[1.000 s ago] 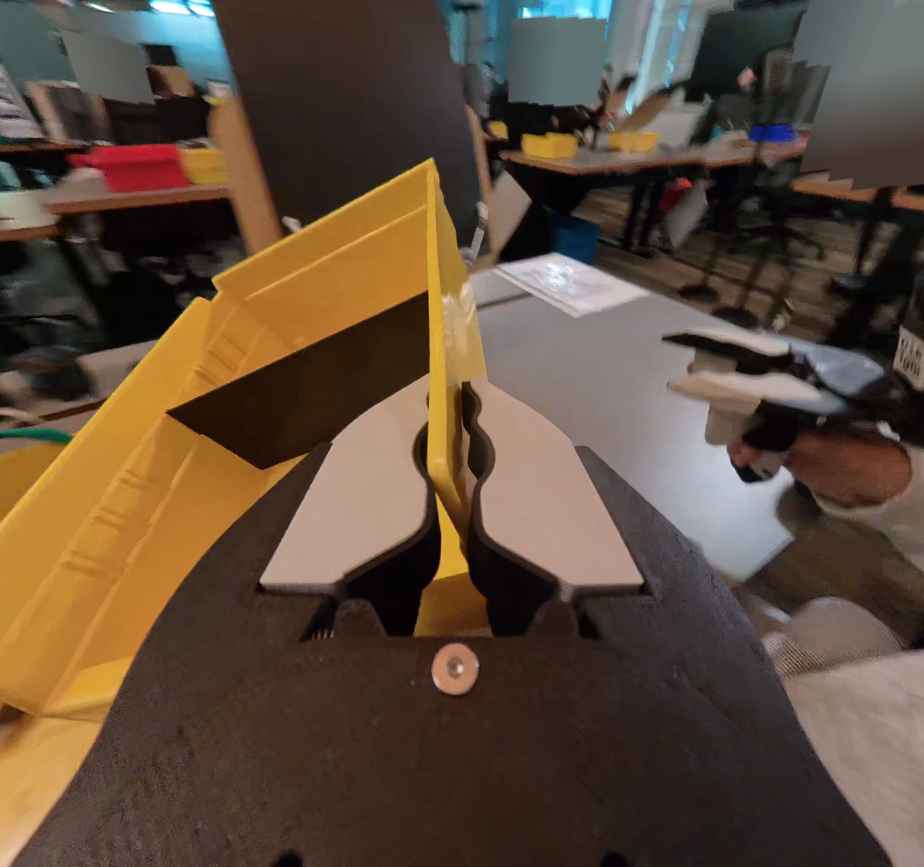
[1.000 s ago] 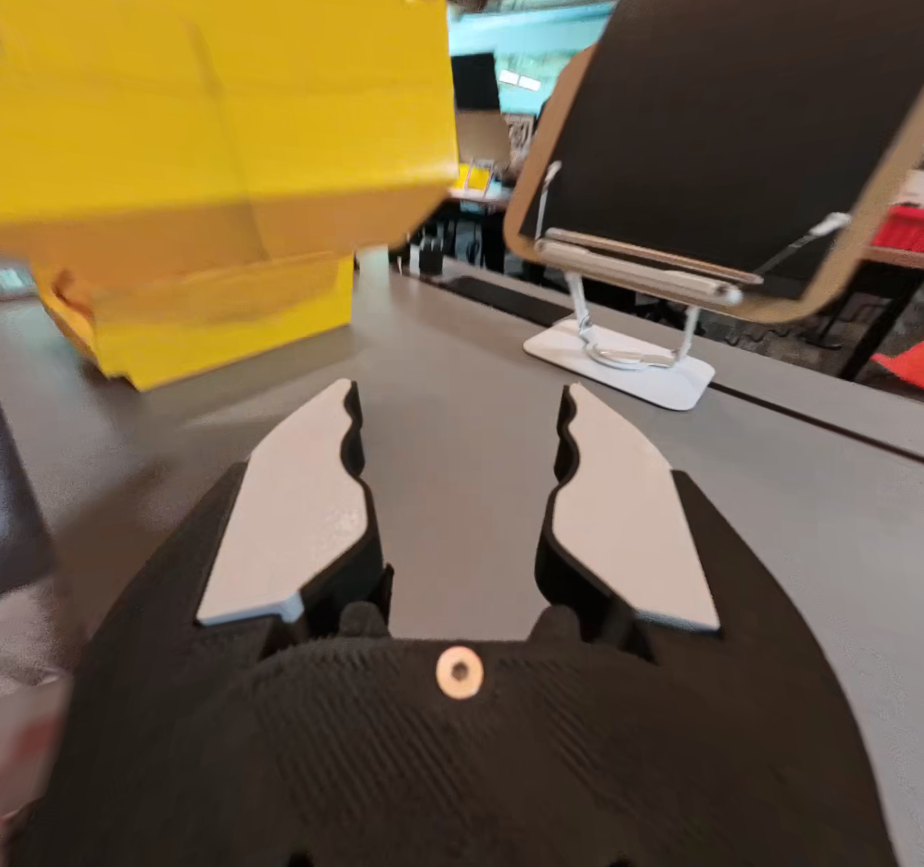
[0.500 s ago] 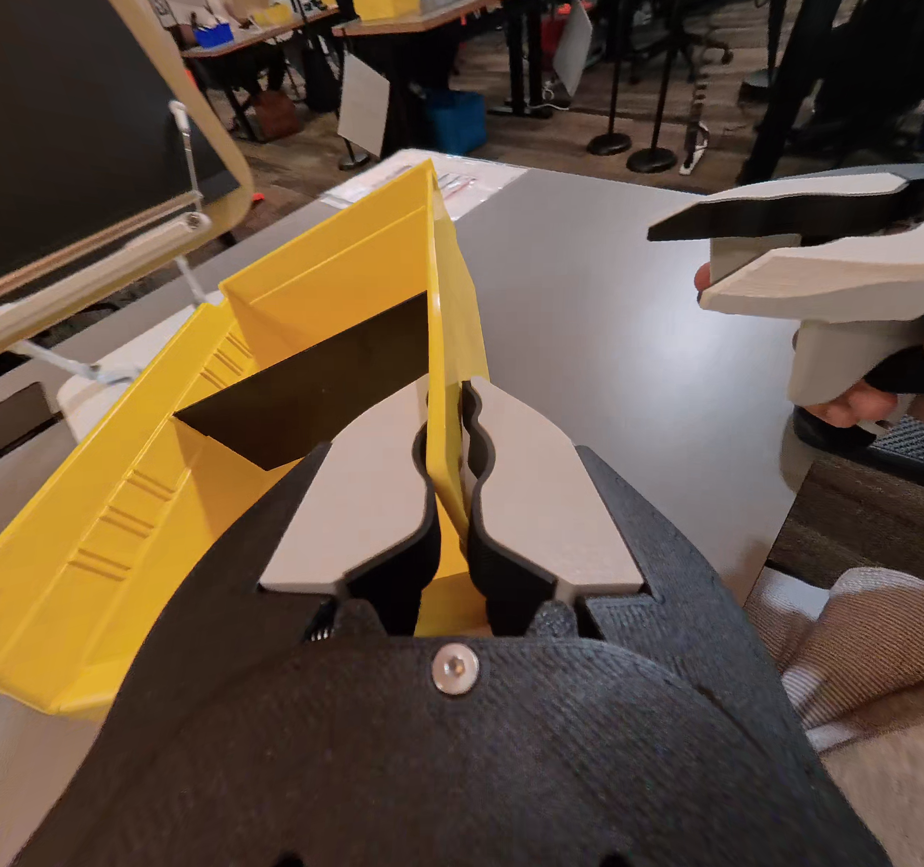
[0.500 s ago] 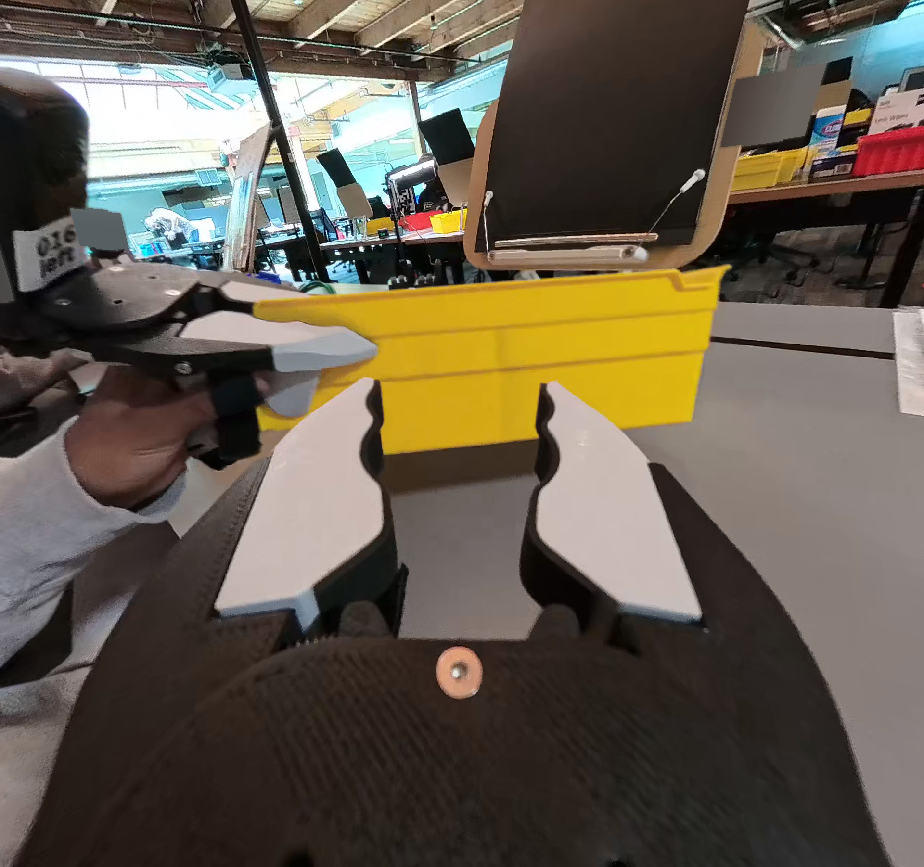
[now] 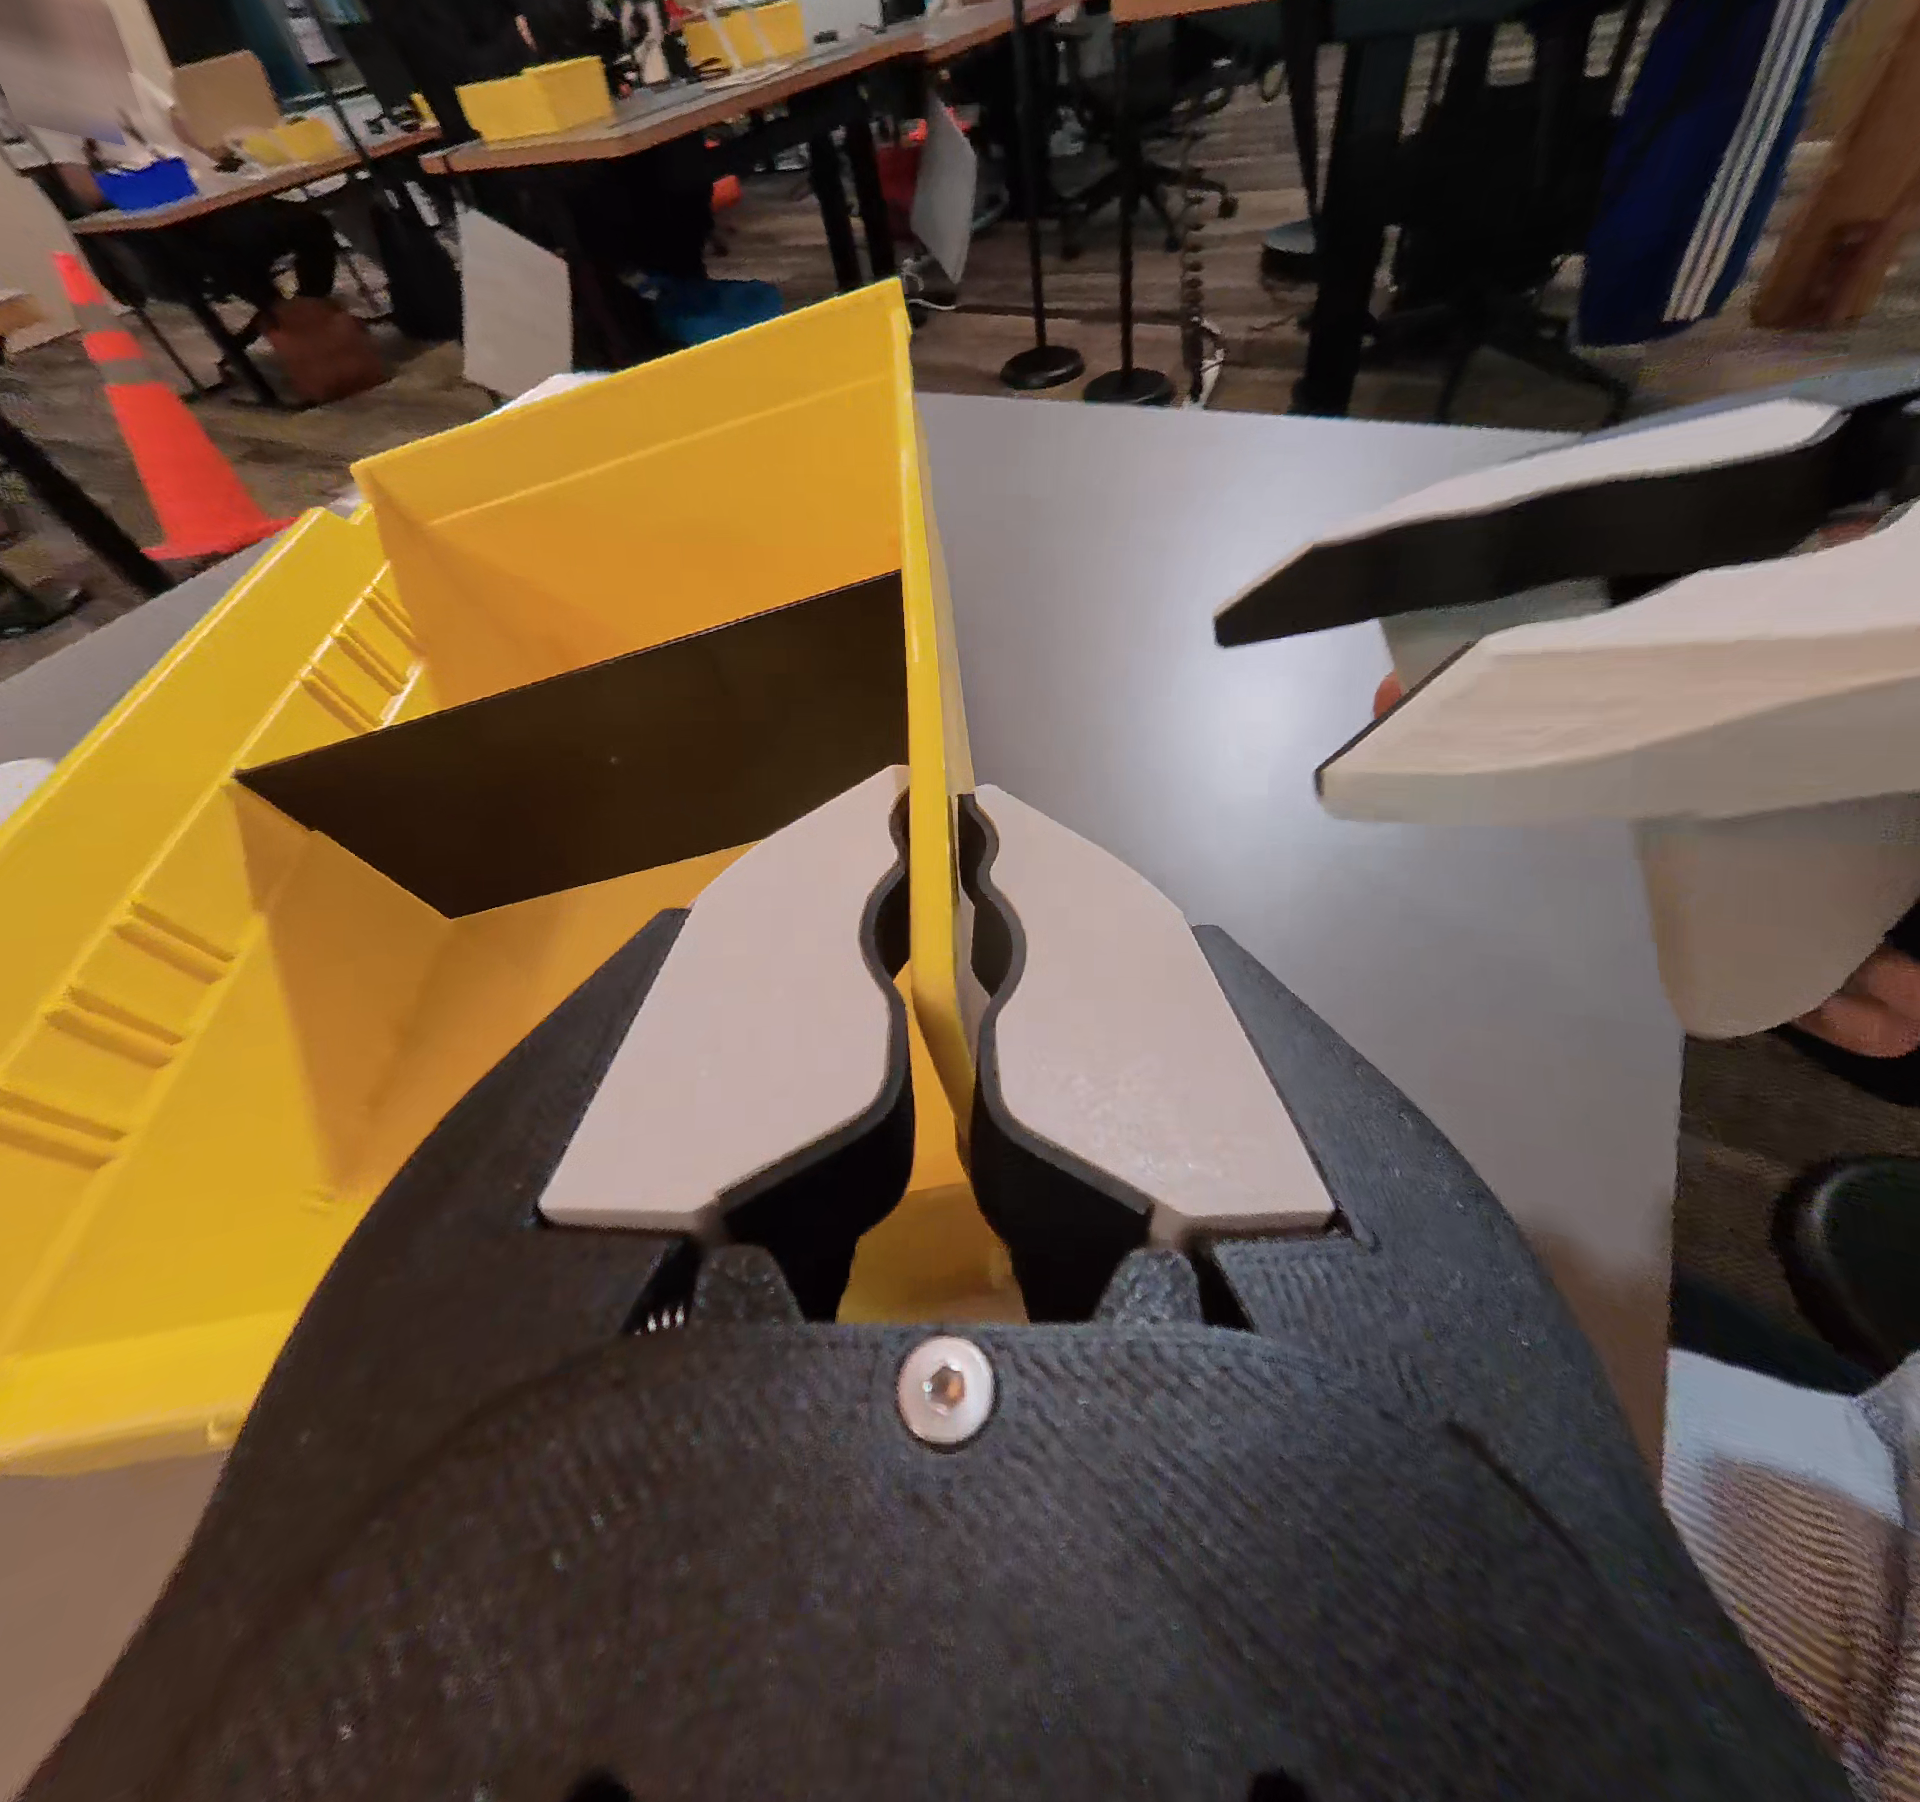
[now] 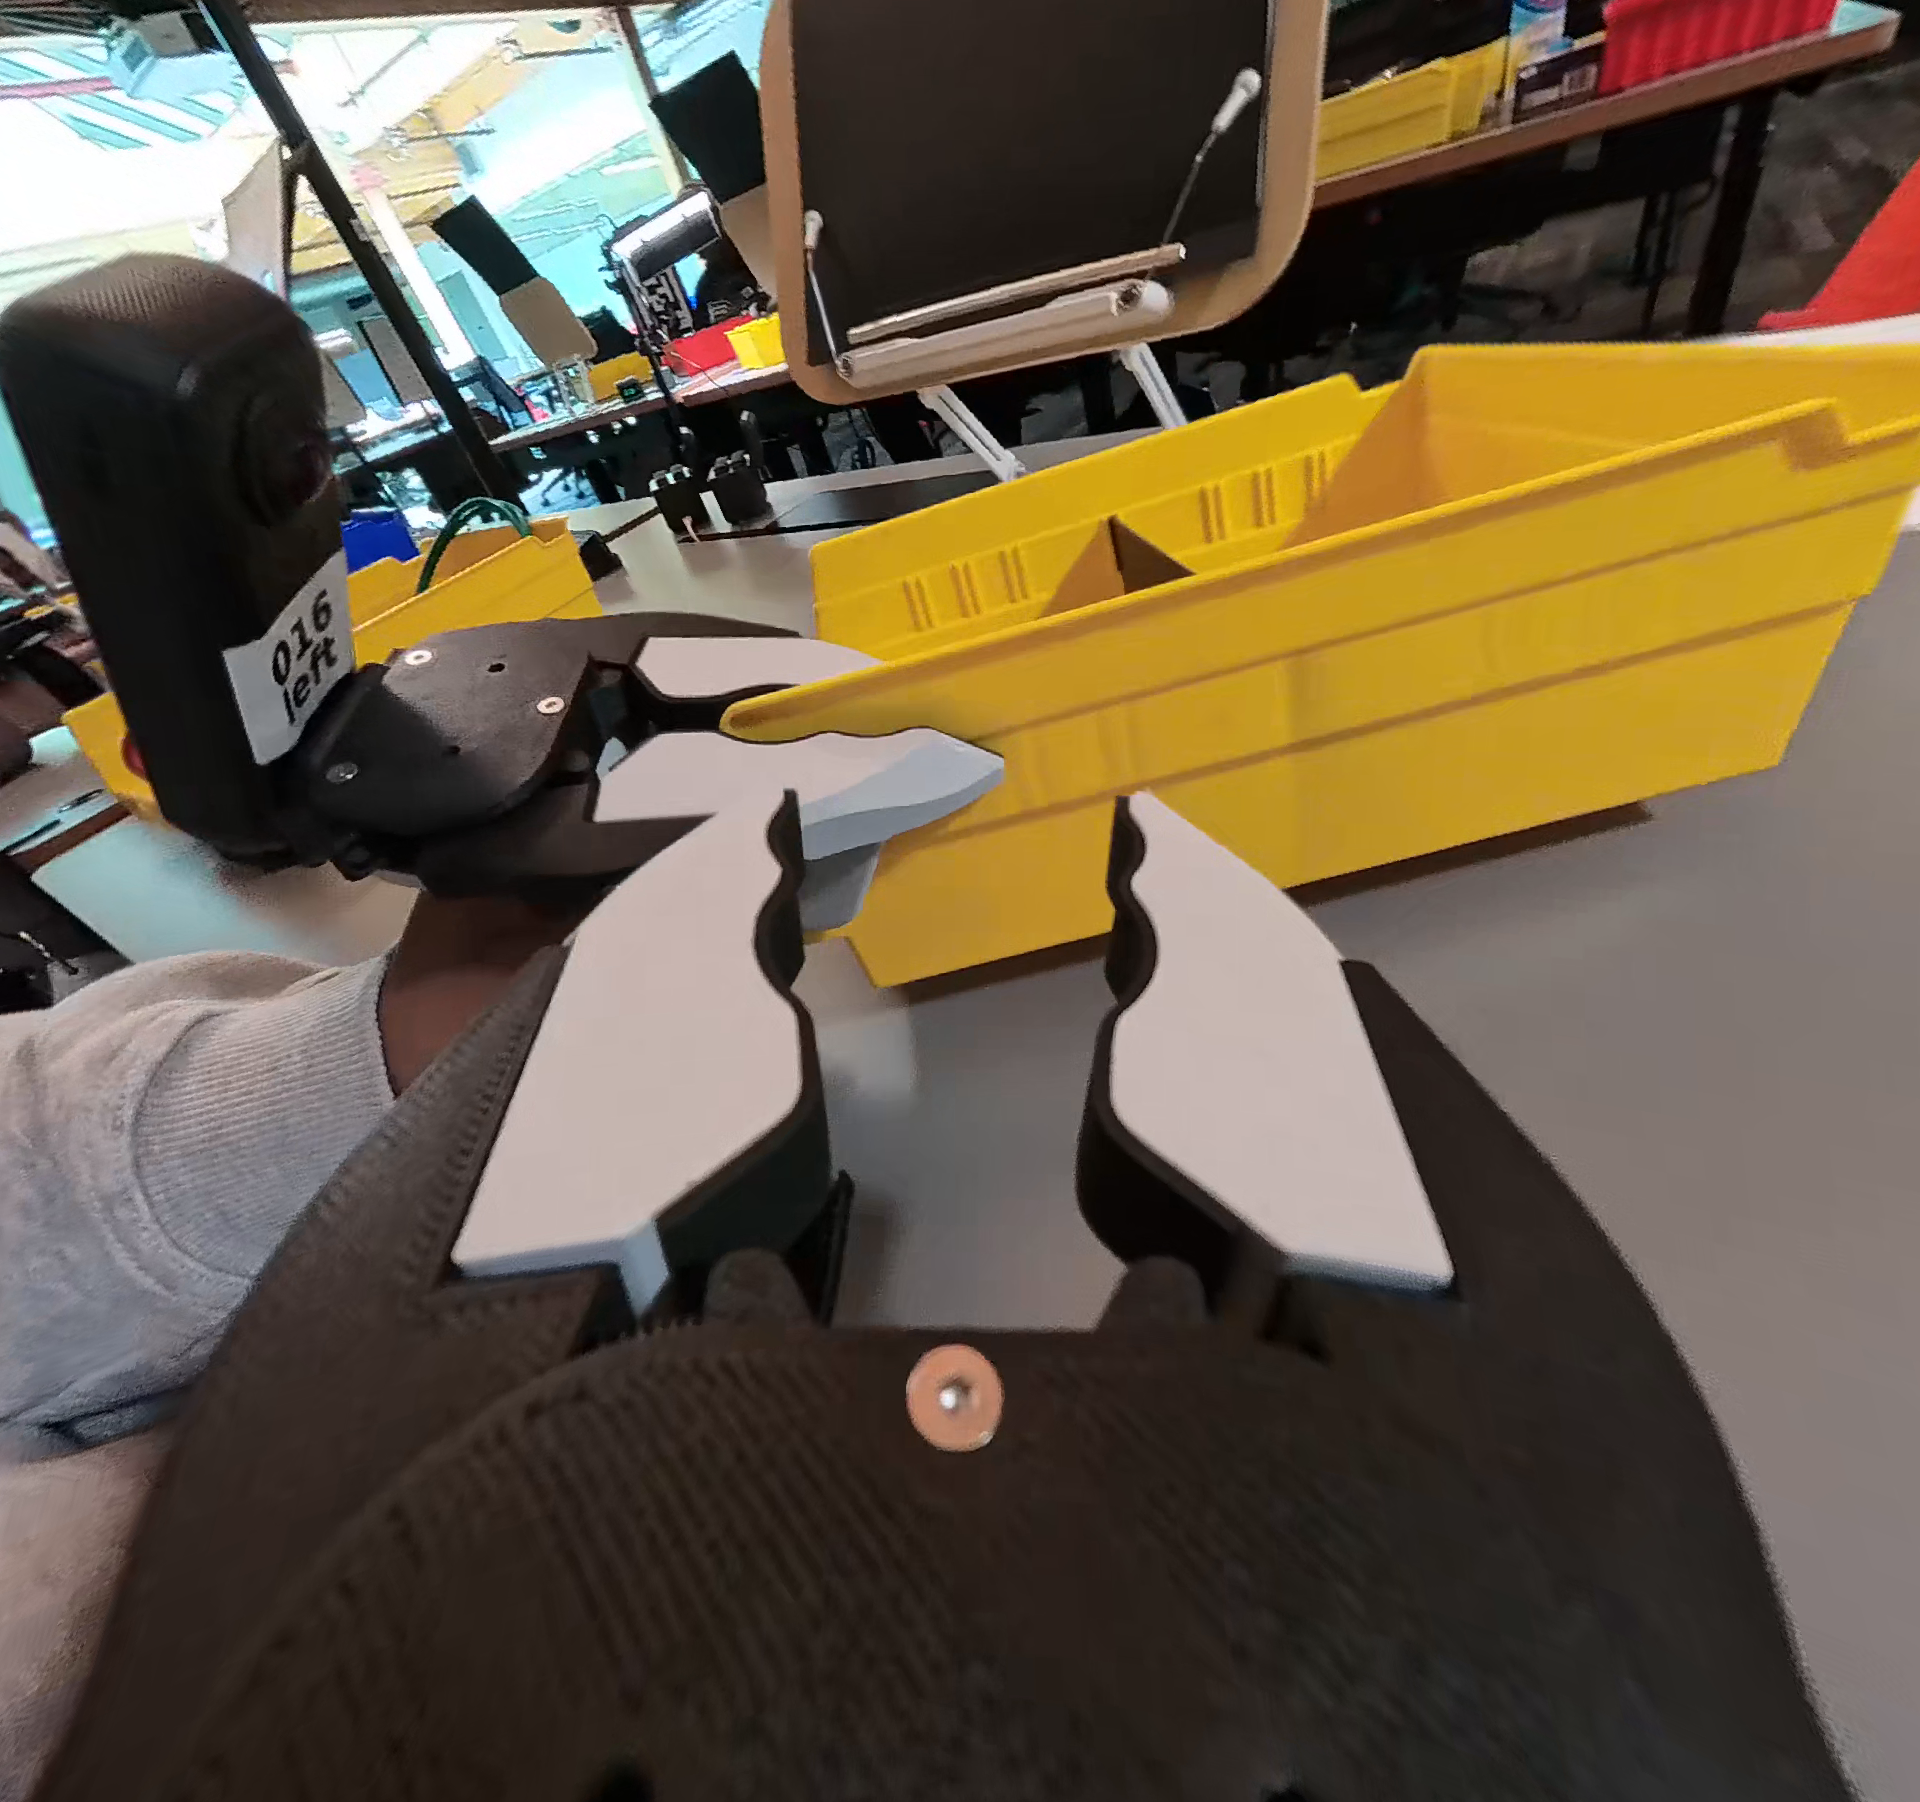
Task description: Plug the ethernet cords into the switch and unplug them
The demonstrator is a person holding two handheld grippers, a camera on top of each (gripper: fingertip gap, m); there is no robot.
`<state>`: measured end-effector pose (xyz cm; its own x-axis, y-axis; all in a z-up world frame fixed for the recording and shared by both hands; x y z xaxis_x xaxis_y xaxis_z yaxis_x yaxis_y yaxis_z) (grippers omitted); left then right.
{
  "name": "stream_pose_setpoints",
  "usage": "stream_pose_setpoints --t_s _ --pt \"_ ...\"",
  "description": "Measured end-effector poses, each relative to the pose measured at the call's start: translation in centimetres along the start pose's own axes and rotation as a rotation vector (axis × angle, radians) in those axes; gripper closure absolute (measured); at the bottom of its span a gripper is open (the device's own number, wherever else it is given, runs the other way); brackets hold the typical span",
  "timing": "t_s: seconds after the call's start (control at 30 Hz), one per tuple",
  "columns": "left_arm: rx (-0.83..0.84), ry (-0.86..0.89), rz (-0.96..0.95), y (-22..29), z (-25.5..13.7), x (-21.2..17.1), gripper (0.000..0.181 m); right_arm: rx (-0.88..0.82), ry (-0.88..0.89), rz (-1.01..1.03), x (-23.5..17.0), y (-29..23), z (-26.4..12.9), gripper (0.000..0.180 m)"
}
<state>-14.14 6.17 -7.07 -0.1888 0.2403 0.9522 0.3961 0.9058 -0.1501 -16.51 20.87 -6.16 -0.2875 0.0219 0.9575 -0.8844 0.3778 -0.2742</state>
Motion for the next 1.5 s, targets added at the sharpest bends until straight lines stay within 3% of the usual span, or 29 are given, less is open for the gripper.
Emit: stream_pose_setpoints --t_s 0.03,0.23,0.4,0.6,0.67,0.77,0.9,1.03,1.1,1.23,1.37,1.5 --pt "-0.025 0.004 -0.020 0.1 0.2 0.1 0.176 -0.009 -0.006 0.004 -0.1 0.2 -0.1 0.123" --pt "-0.268 -0.027 -0.231 0.3 1.3 -0.8 0.161 -0.056 -0.045 -0.031 -0.8 0.5 0.1 0.121" --pt "-0.370 0.022 -0.223 -0.9 -1.1 -0.3 0.155 -0.081 -0.044 -0.027 -0.8 0.7 0.4 0.121" --pt "-0.362 0.031 -0.246 -2.7 -6.7 -1.0 0.150 -0.119 -0.092 -0.121 -1.2 0.2 0.8 0.109" --pt "-0.334 0.015 -0.260 -3.3 -8.4 -1.9 0.149 -0.131 -0.105 -0.195 -1.2 -0.7 1.3 0.095" --pt "-0.290 0.014 -0.296 -4.0 -10.5 -3.3 0.148 -0.212 -0.057 -0.363 -0.6 -2.1 2.1 0.074" --pt "-0.280 0.037 -0.371 -4.1 -11.8 -5.0 0.149 -0.265 0.035 -0.487 0.6 -4.0 4.0 0.071" --pt "-0.337 0.048 -0.377 -4.0 -12.2 -4.5 0.147 -0.403 -0.151 -0.457 -0.3 -2.7 6.9 0.069" --pt "-0.339 0.047 -0.345 -3.8 -12.5 -4.4 0.147 -0.399 -0.178 -0.422 -0.5 -1.7 7.2 0.057" --pt "-0.341 0.038 -0.335 -3.9 -12.9 -4.6 0.146 -0.512 -0.202 -0.434 0.1 1.5 5.6 0.078" --pt "-0.373 0.043 -0.410 -4.2 -12.8 -4.9 0.146 -0.564 -0.316 -0.336 0.2 6.9 3.5 0.130" --pt "-0.403 0.035 -0.453 -4.1 -12.7 -5.1 0.146 -0.596 -0.323 -0.188 1.0 12.0 1.0 0.163"
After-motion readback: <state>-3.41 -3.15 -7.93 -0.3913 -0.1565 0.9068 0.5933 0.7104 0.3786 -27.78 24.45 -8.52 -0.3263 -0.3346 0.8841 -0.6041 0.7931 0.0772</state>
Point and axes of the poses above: each gripper's, where its closed fingertips meet, z out along the fingers, x out of its top, y = z × x across the jaws, the point moved 9 cm from there along -z, back along the fingers
